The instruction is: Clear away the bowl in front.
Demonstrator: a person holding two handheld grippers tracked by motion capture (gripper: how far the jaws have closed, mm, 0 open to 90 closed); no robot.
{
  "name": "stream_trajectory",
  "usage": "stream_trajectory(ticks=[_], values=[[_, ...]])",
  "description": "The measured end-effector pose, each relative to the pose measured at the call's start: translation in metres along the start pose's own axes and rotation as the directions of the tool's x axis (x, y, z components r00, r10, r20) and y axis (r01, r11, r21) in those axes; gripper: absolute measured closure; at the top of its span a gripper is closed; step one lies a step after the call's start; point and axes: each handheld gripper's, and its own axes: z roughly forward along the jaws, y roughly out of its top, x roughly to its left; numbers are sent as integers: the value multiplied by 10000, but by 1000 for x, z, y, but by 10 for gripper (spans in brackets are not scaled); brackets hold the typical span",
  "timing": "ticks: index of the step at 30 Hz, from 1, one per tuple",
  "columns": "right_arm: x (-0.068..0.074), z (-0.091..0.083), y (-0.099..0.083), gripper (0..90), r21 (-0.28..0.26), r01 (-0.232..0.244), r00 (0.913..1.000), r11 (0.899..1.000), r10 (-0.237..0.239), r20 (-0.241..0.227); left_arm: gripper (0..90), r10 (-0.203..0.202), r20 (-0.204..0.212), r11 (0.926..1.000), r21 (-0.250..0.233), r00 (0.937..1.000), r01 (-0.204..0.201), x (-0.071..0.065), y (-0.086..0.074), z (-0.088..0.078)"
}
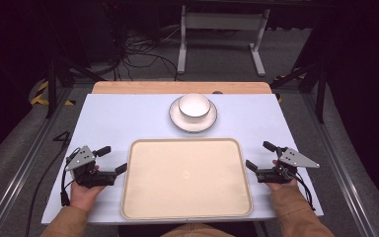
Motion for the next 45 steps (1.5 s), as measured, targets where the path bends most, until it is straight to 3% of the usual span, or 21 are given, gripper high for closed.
stream_trajectory(ticks=[11, 14, 20, 31, 34, 40, 45], values=[[-1, 2, -1, 9, 91, -74, 10000, 9999, 73, 39, 71, -177, -29, 9998, -79, 9998, 177, -1, 4, 1], [-1, 2, -2, 9, 130, -126, 9999, 9998, 126, 18, 72, -191, -192, 9998, 6, 9996, 191, -1, 10, 1], [-3, 3, -2, 9, 125, -290, 9996, 9995, 289, 46, 73, -78, -96, 9996, 274, 9999, 81, -3, 24, 5], [-4, 3, -2, 13, 141, -361, 9993, 9992, 361, 51, 75, 309, 137, 9995, 17, 9994, -310, -6, 58, 12], [-4, 3, -2, 13, 105, -390, 9992, 9992, 390, 57, 76, 88, 421, 9999, -107, 9991, -83, -5, 65, 14], [-4, 3, -2, 13, 79, -470, 9989, 9989, 470, 13, 77, -99, 595, 9996, -244, 9982, 114, -3, 78, 19], [-5, 2, -3, 14, 33, -553, 9985, 9985, 553, -17, 78, 105, 649, 9993, -352, 9978, -83, -6, 91, 24]])
